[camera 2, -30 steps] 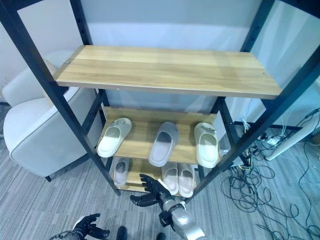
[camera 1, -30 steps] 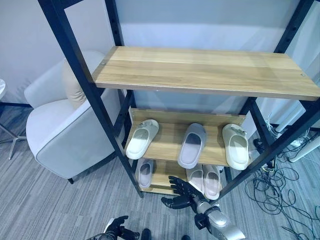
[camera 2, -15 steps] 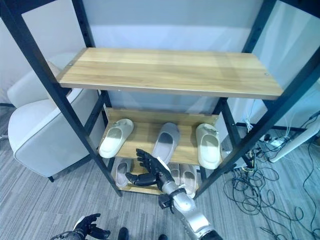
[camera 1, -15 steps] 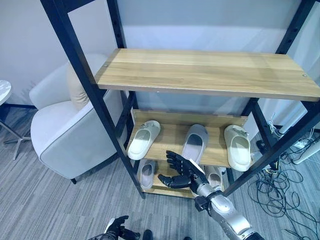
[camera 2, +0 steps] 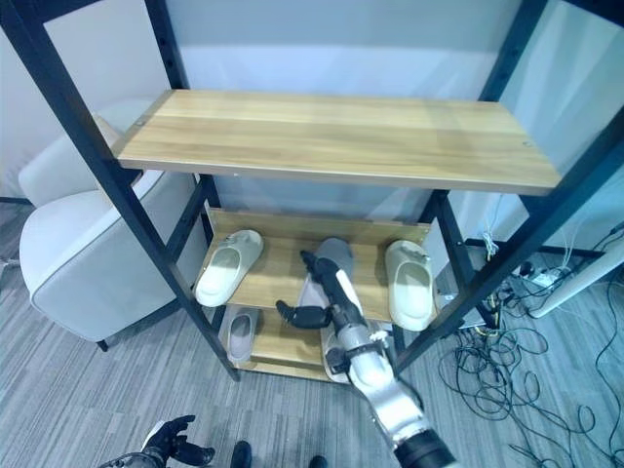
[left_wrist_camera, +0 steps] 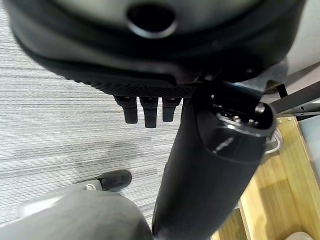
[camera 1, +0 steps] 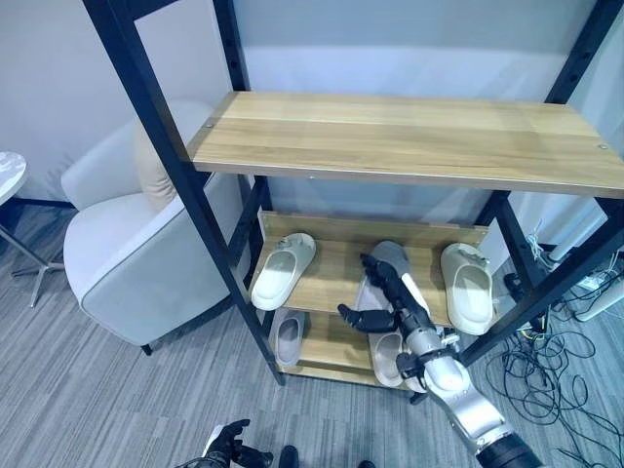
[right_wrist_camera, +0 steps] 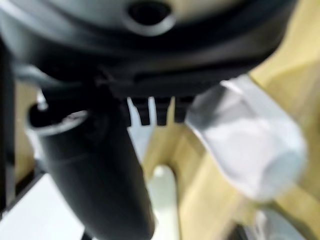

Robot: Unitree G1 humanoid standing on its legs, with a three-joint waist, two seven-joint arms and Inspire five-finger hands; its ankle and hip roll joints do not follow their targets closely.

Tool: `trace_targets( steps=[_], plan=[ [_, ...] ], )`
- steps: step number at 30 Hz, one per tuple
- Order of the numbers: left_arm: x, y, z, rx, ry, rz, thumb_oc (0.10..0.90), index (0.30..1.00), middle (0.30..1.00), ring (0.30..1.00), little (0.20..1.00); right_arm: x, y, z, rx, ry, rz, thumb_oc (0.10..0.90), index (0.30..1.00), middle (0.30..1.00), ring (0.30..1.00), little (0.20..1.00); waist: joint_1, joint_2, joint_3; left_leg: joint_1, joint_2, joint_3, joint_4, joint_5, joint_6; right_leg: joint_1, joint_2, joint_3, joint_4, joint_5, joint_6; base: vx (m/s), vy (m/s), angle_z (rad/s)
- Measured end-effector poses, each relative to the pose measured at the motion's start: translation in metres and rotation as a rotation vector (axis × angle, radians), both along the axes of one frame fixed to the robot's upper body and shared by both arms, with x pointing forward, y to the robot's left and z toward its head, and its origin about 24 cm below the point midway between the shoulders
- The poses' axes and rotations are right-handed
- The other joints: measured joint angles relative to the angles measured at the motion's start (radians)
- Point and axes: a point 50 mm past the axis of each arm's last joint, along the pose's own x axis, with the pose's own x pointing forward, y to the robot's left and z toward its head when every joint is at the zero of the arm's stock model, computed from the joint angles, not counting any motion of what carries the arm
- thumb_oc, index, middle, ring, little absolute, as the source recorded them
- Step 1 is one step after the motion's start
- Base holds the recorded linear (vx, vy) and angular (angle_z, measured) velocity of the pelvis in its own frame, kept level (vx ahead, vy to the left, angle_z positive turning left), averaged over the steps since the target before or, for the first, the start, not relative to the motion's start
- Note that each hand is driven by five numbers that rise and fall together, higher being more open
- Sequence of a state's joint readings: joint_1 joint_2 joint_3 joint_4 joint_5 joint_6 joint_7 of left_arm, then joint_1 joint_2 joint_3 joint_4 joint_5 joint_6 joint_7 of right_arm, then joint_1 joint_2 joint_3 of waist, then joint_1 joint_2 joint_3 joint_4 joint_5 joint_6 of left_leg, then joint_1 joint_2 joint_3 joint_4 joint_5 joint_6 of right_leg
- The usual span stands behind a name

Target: Arrange the slippers neatly on the shoe rack.

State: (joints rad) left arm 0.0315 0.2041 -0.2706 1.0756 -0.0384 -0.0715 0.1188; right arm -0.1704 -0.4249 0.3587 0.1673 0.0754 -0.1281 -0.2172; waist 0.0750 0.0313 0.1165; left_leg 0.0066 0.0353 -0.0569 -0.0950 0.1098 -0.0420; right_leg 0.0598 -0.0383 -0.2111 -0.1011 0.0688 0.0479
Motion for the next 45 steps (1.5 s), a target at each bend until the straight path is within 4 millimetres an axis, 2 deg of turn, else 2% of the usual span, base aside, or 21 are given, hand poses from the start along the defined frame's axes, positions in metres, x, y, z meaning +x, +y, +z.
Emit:
trace_targets(
  steps=[4, 9, 13, 18, 27, 39, 45],
  plan=[
    [0.001, -0.001, 0.001, -0.001, -0.007, 0.000, 0.800, 0.900, 0.900, 0.900, 0.900, 0.009, -0.004, 0.015, -0.048, -0.079, -0.036, 0.800, 0.900, 0.900, 0.900, 0.900, 0.016, 0.001, 0.002, -0.005, -0.001, -0.006, 0.000, 0.000, 0.000, -0.001, 0.000, -0.006, 0.000, -0.001, 0.001, 0.02, 0.032, 0.06],
    [0.005, -0.002, 0.002, -0.008, -0.031, -0.001, 0.800, 0.900, 0.900, 0.900, 0.900, 0.017, -0.016, 0.032, -0.201, -0.177, -0.064, 0.800, 0.900, 0.900, 0.900, 0.900, 0.028, 0.001, 0.015, -0.011, -0.003, -0.011, 0.003, 0.001, 0.000, -0.003, -0.001, -0.013, 0.000, -0.001, 0.001, 0.02, 0.025, 0.05],
    [0.007, -0.001, 0.004, -0.006, -0.042, 0.000, 0.800, 0.900, 0.900, 0.900, 0.900, 0.020, -0.035, 0.043, -0.395, -0.258, -0.122, 0.800, 0.900, 0.900, 0.900, 0.900, 0.034, -0.006, 0.027, -0.016, -0.006, -0.024, 0.003, 0.001, 0.000, -0.004, 0.000, -0.028, 0.000, -0.006, 0.008, 0.01, 0.015, 0.08],
    [0.009, 0.001, 0.005, -0.002, -0.053, -0.002, 0.800, 0.900, 0.900, 0.900, 0.900, 0.021, -0.052, 0.050, -0.478, -0.296, -0.209, 0.800, 0.900, 0.900, 0.900, 0.900, 0.035, -0.020, 0.038, -0.021, -0.014, -0.035, 0.004, 0.001, 0.000, -0.005, -0.002, -0.032, 0.000, -0.009, 0.012, 0.01, 0.009, 0.04],
    [0.014, 0.004, 0.008, 0.005, -0.074, -0.007, 0.800, 0.900, 0.900, 0.900, 0.900, 0.022, -0.056, 0.046, -0.559, -0.277, -0.237, 0.800, 0.900, 0.900, 0.900, 0.900, 0.028, -0.031, 0.064, -0.027, -0.017, -0.035, 0.005, 0.001, 0.000, -0.011, -0.007, -0.032, 0.000, -0.009, 0.012, 0.00, 0.000, 0.00],
    [0.017, 0.005, 0.010, 0.005, -0.089, -0.010, 0.800, 0.900, 0.900, 0.900, 0.900, 0.024, -0.079, 0.019, -0.645, -0.128, -0.304, 0.800, 0.900, 0.900, 0.900, 0.900, 0.033, -0.033, 0.076, -0.054, -0.019, -0.036, 0.005, 0.001, 0.001, -0.037, -0.008, -0.033, 0.000, -0.009, 0.012, 0.00, 0.000, 0.00],
    [0.022, 0.004, 0.012, 0.000, -0.109, -0.015, 0.800, 0.900, 0.900, 0.900, 0.900, 0.041, -0.082, 0.026, -0.664, -0.134, -0.342, 0.800, 0.900, 0.900, 0.900, 0.900, 0.038, -0.025, 0.097, -0.059, -0.019, -0.037, 0.005, 0.001, 0.001, -0.041, -0.007, -0.035, 0.000, -0.009, 0.012, 0.00, 0.000, 0.00]
  ],
)
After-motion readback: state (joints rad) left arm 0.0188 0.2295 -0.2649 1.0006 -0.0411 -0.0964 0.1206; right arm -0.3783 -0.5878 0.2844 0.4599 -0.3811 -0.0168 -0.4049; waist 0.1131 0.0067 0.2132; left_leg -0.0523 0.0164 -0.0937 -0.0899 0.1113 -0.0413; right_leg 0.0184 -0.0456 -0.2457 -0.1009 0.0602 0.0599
